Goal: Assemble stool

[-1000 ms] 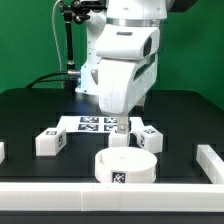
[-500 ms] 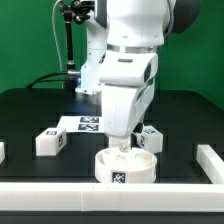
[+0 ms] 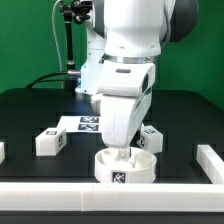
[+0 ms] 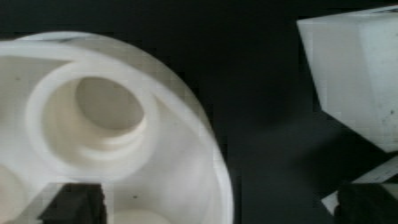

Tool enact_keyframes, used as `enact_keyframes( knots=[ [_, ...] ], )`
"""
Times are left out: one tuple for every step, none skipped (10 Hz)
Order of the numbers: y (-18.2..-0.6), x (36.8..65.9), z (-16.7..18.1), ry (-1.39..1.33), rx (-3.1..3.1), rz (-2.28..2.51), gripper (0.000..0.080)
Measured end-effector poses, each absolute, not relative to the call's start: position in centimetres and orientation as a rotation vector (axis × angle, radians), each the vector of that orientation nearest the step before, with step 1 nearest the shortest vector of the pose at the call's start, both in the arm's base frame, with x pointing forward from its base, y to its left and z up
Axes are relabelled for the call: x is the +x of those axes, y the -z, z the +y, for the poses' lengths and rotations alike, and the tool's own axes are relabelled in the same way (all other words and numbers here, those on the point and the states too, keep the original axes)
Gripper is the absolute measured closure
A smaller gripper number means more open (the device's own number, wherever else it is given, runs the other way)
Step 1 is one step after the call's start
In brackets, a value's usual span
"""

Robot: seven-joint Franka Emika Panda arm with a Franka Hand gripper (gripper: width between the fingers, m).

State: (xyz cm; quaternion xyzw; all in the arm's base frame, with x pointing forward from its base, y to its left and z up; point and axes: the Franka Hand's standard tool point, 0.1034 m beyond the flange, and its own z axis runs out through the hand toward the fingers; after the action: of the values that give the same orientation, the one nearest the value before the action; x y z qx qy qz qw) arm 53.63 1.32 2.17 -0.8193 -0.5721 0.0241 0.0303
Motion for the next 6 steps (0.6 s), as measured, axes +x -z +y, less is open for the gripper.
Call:
enact_keyframes(
  knots=[
    [-1.82,53.56,1.38,-0.073,-2.523,-1.766,0.0149],
    [-1.73,53.47,1.16,-0.079,-2.525,-1.760,0.0149],
    [-1.49,53.27,0.84,-0.076,-2.531,-1.751,0.0149],
    [-1.24,52.98,0.51,-0.075,-2.538,-1.740,0.0149],
    [-1.28,53.02,0.56,-0.075,-2.538,-1.741,0.0272],
    [-1.28,53.02,0.56,-0.075,-2.538,-1.741,0.0407]
  ],
)
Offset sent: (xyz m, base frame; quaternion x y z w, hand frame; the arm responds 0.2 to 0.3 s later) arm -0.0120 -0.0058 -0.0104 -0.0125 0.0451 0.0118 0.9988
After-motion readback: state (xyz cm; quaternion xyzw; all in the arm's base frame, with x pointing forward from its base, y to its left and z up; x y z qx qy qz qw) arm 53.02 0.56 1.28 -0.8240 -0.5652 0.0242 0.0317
